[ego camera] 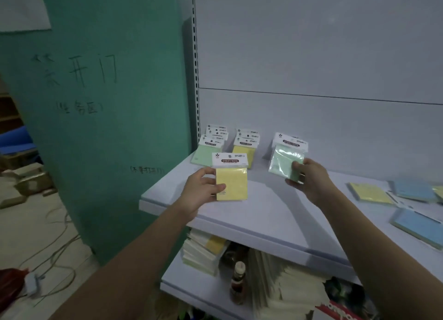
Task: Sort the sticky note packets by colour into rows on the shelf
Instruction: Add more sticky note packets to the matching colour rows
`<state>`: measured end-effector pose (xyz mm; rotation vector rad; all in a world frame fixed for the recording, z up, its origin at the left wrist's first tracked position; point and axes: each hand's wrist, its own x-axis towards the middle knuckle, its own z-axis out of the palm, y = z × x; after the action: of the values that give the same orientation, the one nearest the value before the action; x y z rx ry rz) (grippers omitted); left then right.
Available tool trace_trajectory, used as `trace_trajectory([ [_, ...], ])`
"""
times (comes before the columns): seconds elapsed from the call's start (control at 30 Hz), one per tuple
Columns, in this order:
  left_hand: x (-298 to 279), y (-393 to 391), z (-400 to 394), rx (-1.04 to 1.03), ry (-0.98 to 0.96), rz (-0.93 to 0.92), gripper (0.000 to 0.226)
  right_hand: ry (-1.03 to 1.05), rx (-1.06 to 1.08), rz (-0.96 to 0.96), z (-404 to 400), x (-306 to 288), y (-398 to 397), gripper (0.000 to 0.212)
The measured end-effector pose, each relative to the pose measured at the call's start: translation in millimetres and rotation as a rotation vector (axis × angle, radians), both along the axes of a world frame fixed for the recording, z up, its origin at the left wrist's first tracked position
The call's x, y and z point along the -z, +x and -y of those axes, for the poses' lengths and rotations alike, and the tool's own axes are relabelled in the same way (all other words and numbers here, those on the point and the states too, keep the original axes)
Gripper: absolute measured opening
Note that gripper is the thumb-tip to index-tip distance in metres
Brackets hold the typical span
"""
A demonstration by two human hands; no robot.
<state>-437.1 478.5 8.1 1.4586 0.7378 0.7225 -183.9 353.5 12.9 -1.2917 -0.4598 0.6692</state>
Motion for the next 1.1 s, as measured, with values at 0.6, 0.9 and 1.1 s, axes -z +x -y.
trace_trajectory([
  [0.6,17.7,145.9,-104.6,-0.197,0.331,-0.226,0.041,0.061,0.048,0.16,-94.3,53.2,23.3,0.012],
  [0.9,35.5,160.6,-107.6,-0.299,0.535,-0.316,0.052,0.027,0.006,0.273,-98.0,45.5,28.9,0.012],
  [1.1,33.7,117.4,-118.5,-0.187,0.698,-0.288,0.045,0.122,-0.071,0.115,-97.2,45.7,19.4,0.012],
])
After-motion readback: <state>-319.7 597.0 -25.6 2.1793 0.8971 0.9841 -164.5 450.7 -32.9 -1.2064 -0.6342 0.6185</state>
